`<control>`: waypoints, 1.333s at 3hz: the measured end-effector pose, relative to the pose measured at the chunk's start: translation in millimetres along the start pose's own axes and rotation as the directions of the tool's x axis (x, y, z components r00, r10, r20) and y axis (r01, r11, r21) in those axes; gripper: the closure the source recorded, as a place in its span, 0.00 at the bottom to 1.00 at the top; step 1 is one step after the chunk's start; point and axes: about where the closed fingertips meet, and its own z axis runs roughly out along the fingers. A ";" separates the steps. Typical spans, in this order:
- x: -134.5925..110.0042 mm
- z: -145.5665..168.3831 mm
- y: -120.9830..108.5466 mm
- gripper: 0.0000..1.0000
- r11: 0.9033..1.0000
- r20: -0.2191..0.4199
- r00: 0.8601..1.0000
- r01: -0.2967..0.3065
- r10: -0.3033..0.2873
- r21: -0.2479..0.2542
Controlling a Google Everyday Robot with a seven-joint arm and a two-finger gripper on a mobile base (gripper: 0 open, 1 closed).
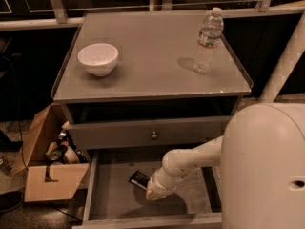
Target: Pick rxbar chocolate from middle drawer and place on counter
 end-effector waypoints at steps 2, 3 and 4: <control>0.0 0.0 0.0 0.31 1.000 0.000 1.000 0.000 0.000 0.000; 0.0 0.1 0.0 0.07 1.000 0.000 1.000 0.000 0.000 0.000; 0.0 0.1 0.0 0.00 1.000 0.000 1.000 0.000 0.000 0.000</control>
Offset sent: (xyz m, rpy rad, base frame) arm 0.0000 0.0000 0.0000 0.0000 0.0000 0.0000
